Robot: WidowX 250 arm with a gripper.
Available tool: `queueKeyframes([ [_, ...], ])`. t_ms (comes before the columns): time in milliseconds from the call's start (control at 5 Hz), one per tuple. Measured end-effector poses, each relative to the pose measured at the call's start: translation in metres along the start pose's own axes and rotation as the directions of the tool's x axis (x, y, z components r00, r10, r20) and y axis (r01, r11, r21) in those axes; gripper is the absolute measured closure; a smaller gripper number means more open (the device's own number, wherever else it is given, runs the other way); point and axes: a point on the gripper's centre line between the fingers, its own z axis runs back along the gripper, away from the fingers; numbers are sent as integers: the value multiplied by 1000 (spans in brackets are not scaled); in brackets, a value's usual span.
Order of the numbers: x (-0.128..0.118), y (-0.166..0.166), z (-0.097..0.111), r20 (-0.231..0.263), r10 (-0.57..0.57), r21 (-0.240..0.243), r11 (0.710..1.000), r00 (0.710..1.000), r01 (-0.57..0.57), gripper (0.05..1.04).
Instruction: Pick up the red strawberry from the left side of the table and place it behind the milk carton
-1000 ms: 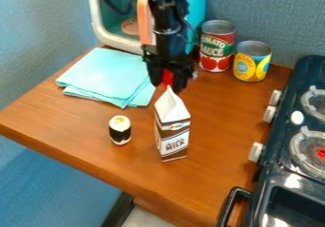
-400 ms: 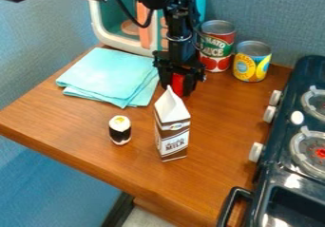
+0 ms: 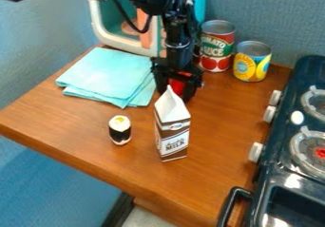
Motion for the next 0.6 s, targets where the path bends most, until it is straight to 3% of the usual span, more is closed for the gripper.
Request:
queueKeyframes([
  [200,-6,1,6,31,18,5,1000,999,-18,80],
  [400,-13,7,26,97,70,38,997,993,-74,83],
  [600,-24,12,46,123,63,65,995,990,-71,83],
])
